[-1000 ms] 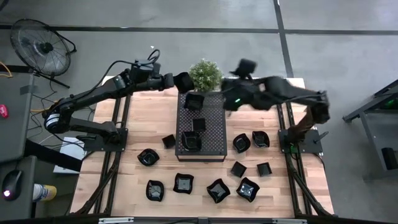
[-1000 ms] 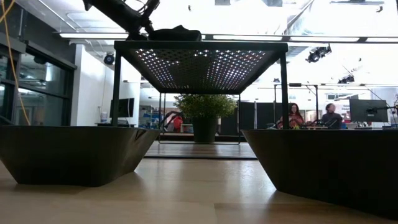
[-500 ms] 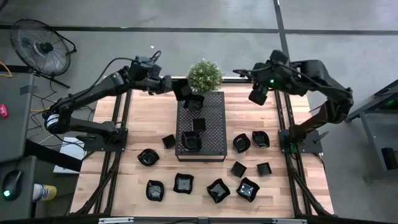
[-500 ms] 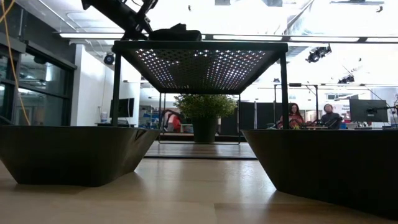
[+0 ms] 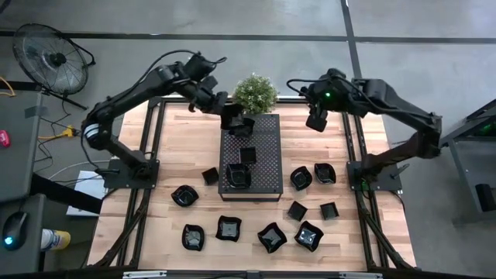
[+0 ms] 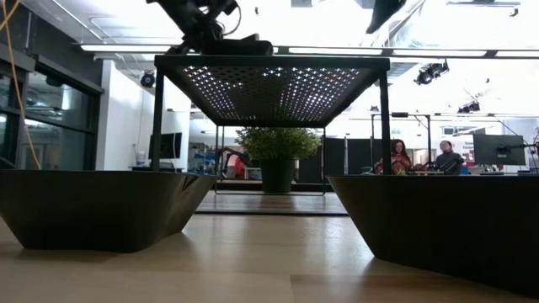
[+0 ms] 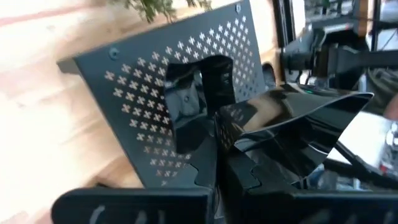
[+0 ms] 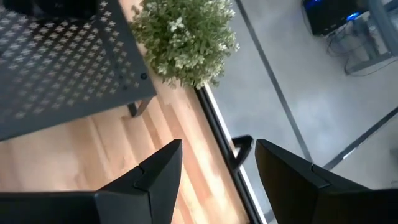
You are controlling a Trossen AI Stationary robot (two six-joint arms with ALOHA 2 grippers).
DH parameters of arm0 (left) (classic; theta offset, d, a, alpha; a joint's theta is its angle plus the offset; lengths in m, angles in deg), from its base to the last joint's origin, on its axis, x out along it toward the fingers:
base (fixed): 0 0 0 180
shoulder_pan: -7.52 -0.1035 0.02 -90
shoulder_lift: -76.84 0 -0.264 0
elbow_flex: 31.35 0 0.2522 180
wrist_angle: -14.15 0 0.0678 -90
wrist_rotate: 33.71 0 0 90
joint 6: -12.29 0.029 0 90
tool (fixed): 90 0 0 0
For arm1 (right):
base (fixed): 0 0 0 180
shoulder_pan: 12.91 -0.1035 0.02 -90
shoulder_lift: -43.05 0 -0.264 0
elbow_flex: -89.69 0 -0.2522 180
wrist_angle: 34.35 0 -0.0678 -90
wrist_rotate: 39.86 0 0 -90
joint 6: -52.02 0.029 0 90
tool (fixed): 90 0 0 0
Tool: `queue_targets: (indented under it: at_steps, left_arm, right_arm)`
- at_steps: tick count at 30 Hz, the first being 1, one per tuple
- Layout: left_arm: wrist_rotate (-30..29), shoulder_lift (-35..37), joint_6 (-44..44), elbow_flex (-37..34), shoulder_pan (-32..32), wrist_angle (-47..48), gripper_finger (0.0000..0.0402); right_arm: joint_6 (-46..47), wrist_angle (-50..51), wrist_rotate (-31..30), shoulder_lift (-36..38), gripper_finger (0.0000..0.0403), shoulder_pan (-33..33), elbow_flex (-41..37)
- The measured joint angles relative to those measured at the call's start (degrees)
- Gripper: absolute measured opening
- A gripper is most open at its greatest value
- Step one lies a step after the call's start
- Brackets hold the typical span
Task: Pick & Place Mini shaped plates
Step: Stack the distorted square plate on top of the distorted square plate on the shelf
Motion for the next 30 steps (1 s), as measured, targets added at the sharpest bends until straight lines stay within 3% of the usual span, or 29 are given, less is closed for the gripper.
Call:
queue_targets:
  at_steps: [5, 10, 16, 30]
  left_arm:
    - [2.22, -5.47, -0.03, 6.35, 0.22, 3.26, 0.0000]
    - [2.81, -9.95, 0.77, 11.44, 0.43, 10.66, 0.0000]
    - [2.43, -11.49, 1.00, 13.56, 0.76, 15.44, 0.0000]
    - [2.06, -15.13, 0.23, 13.55, 1.48, 13.07, 0.0000]
  right_arm:
    - [-1.88, -16.92, 3.74, 7.50, 0.0200, 3.62, -15.20]
    - [-2.32, -26.40, 7.08, 12.98, 0.0200, 5.32, -25.10]
    - [-2.31, -29.70, 8.28, 16.71, 0.0199, 6.01, -32.44]
    - [1.71, -32.55, 11.28, 21.46, 0.0198, 9.67, -40.61]
